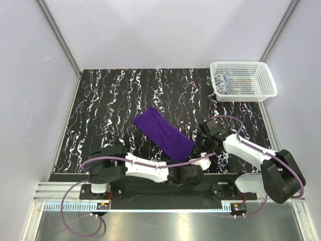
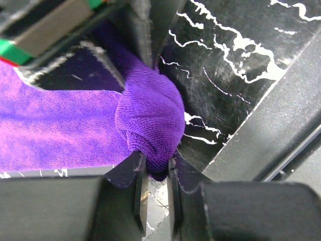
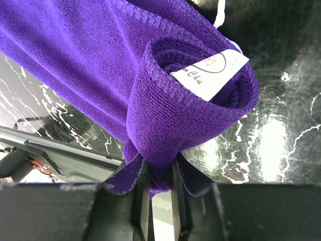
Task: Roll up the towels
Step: Roll the towel
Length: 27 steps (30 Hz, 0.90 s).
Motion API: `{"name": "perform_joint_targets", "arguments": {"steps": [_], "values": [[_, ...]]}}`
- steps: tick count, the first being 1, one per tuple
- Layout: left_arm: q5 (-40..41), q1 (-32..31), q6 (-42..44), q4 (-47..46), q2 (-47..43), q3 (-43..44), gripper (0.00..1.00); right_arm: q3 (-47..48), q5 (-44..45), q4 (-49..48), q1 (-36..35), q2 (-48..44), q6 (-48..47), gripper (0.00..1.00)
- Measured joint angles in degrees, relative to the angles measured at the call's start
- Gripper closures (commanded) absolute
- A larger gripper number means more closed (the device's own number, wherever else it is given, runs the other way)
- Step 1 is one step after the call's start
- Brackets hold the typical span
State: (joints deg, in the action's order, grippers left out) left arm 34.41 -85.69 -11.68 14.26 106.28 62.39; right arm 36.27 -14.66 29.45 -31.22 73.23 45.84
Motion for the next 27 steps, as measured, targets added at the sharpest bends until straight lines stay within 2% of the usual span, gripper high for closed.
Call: {"name": "perform_joint_targets", "arguments": {"steps": [1, 3, 4, 5, 8, 12, 19, 22, 27], "values": [[-0.44, 0.28, 0.00, -0.13, -0.04, 0.00, 1.00, -0.09, 0.09, 0.22, 0.00, -0.44, 0.04, 0.73], [-1.77, 1.03, -0.17, -0.52, -0.20, -0.04, 1.00, -0.26, 0.52, 0.57, 0.00, -1.62, 0.48, 0.55], [-2.73, 1.44, -0.33, -0.79, -0.55, -0.20, 1.00, -0.28, 0.63, 1.09, 0.00, -2.43, 0.68, 0.44], [-3.72, 1.95, -0.46, -0.94, -0.98, -0.42, 1.00, -0.26, 0.63, 1.84, -0.02, -3.34, 1.01, 0.23], [-7.04, 3.65, -1.55, -2.60, -3.21, -2.23, 1.00, 0.68, 2.51, 5.42, -0.17, -5.55, 1.33, 0.11], [-10.49, 4.96, -3.54, -3.78, -6.08, -4.42, 1.00, 4.85, 8.37, 11.50, -0.17, -7.10, 1.55, 0.05], [-20.26, 7.65, -9.01, -8.22, -9.40, -8.63, 1.00, 9.79, 19.10, 19.45, 3.87, -14.29, 2.58, 0.03], [-25.05, 9.88, -11.78, -11.30, -9.81, -10.58, 1.00, 9.79, 21.75, 21.84, 6.82, -18.34, 3.34, 0.03], [-33.31, 13.90, -16.72, -16.81, -9.81, -13.70, 1.00, 9.20, 22.49, 22.12, 7.41, -24.94, 4.55, 0.05]]}}
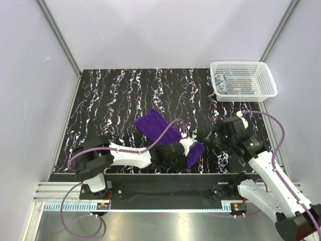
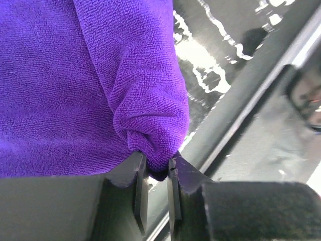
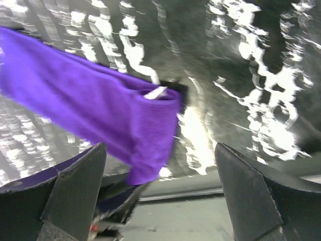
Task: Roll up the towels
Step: Roll the towel
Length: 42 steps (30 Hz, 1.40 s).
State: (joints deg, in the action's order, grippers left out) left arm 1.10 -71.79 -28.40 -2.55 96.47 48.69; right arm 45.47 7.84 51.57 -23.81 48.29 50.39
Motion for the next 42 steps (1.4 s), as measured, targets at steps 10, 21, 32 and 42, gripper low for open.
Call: {"name": "perform_joint_targets", "arguments": {"steps": [10, 21, 32, 42], "values": [[-18.03, 11.19, -14.53, -18.21, -0.55, -10.62, 1.00, -10.12, -15.02, -13.60, 0.20, -4.61, 0.02, 0.08], [-32.28, 19.91, -34.29, -44.48, 6.16, -18.18, 1.00, -19.28, -22.27, -24.61, 0.17, -3.96, 3.08, 0.11], [-35.45, 21.18, -47.23, -61.55, 12.68, -22.05, 0.94, -24.83, -23.58, -36.57, -0.94, 2.69, 5.64, 0.15], [-35.47, 21.53, -50.56, -65.29, 14.40, -22.91, 0.84, -25.05, -21.94, -47.50, -8.20, 14.49, 7.72, 0.45]]}}
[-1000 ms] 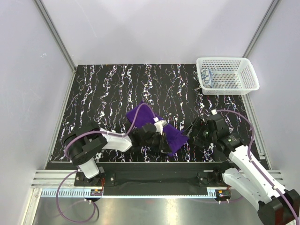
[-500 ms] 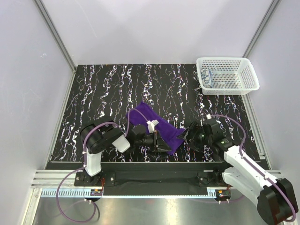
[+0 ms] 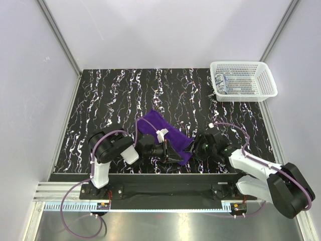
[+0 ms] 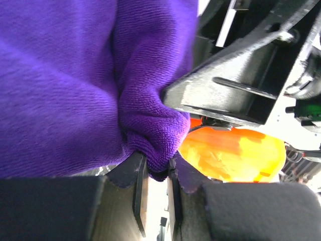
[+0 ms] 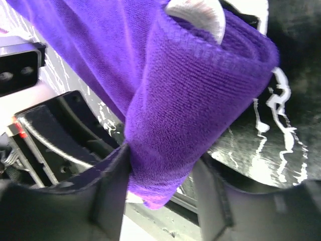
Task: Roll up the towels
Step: Roll the towel
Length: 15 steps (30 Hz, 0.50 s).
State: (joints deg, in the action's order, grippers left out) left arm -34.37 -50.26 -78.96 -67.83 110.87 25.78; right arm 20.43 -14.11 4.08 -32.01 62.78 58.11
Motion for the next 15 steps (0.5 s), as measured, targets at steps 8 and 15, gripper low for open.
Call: {"name": "perform_joint_targets", "arguments": {"steps": [8, 15], "values": [[0.02, 0.04, 0.20, -0.72, 0.79, -0.39, 0.01, 0.83, 1.79, -0.63, -1.55, 1.75, 0.59, 0.70], [1.44, 0.02, 6.86, 10.88, -9.97, -0.52, 0.01, 9.70, 4.07, 10.16, -1.79, 7.41, -1.77, 0.76]]}}
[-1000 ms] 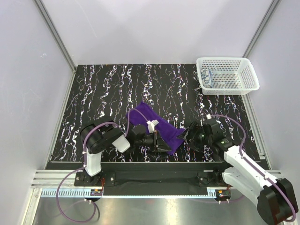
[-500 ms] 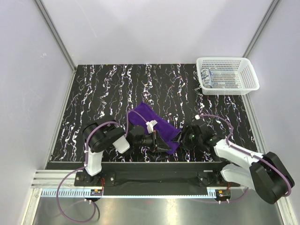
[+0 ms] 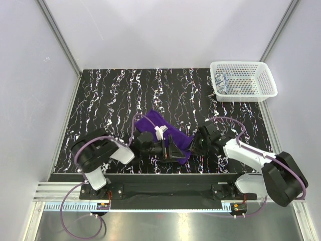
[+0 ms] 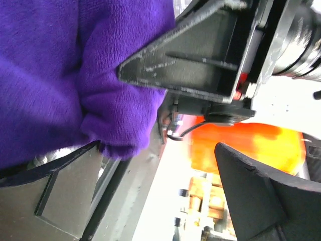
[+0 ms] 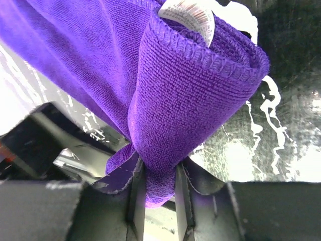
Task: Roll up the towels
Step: Roll the towel
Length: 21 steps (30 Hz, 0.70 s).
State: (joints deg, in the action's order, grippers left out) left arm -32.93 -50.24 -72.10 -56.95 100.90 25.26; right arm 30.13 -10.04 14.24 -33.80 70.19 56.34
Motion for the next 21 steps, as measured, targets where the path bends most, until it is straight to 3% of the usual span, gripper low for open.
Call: {"name": "perform_joint_targets", "arguments": {"steps": [5, 7, 11, 16, 21], "values": [[6.51, -1.11, 12.00, 21.20, -11.87, 2.47, 0.01, 5.01, 0.55, 6.62, -0.33, 3.19, -1.90, 0.78], [12.33, -3.37, 17.92, 30.99, -16.00, 5.86, 0.01, 6.78, 0.55, 8.96, -0.39, 4.50, -2.71, 0.79], [30.36, -13.92, 31.78, 48.50, -21.75, 15.67, 0.01, 9.68, 0.55, 12.57, -0.44, 6.69, -4.35, 0.79], [47.52, -25.73, 44.83, 57.92, -20.70, 23.37, 0.01, 11.58, 0.37, 14.19, -0.44, 8.92, -5.84, 0.80], [57.35, -30.91, 51.93, 63.47, -10.84, 28.39, 0.05, 11.65, 0.28, 14.43, -0.44, 9.49, -6.34, 0.80]]}}
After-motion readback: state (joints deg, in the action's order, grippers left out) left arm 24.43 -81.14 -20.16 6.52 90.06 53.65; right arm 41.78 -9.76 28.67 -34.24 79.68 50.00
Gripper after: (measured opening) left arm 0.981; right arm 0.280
